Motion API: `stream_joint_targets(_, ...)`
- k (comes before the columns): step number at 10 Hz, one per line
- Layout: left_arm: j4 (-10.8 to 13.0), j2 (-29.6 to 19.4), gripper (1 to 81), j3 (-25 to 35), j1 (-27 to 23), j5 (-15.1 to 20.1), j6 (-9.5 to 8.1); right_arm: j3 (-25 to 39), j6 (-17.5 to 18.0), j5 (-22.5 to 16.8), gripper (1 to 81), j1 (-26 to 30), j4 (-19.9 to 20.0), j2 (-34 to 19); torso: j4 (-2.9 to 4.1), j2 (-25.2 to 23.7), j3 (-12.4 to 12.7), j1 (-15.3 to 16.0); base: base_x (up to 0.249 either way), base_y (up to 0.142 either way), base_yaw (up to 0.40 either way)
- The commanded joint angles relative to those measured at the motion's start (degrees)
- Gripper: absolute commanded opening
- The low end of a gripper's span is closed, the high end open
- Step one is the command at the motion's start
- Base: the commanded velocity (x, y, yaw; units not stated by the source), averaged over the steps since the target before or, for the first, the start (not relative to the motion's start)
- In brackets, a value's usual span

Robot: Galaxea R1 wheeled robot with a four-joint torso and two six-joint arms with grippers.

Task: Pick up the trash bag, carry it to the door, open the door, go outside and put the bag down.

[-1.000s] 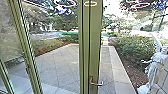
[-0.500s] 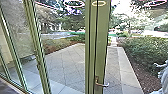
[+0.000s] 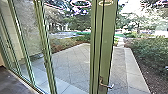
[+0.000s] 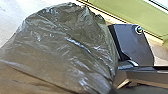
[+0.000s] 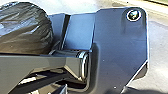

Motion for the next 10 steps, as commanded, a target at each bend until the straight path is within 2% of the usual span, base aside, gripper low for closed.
stream_joint_targets(1,0.54,-0.26,1.0,0.31,-3.31,2.9,0.23,0.3,0.02,-2.79,81.1,2.63,-0.34,0.0,0.0,0.0,0.0,0.05,0.0,0.077,0.0)
stream_joint_targets(7,-0.07,-0.26,1.0,0.22,-3.49,3.43,-0.2,2.92,-0.07,-2.62,81.1,2.27,-0.08,-1.65,0.0,0.0,0.0,0.05,0.0,0.0,0.0)
stream_joint_targets(8,-0.07,-0.26,1.0,0.31,-3.49,3.52,-0.29,5.31,0.02,-2.26,81.1,2.1,-0.08,-3.16,0.0,0.0,0.0,0.05,0.0,0.0,0.0)
stream_joint_targets(10,-0.07,-0.35,1.0,0.31,-3.4,3.61,-0.29,15.28,0.02,-0.42,81.1,1.49,-0.16,-9.2,0.0,0.0,0.0,0.05,0.0,0.0,0.0)
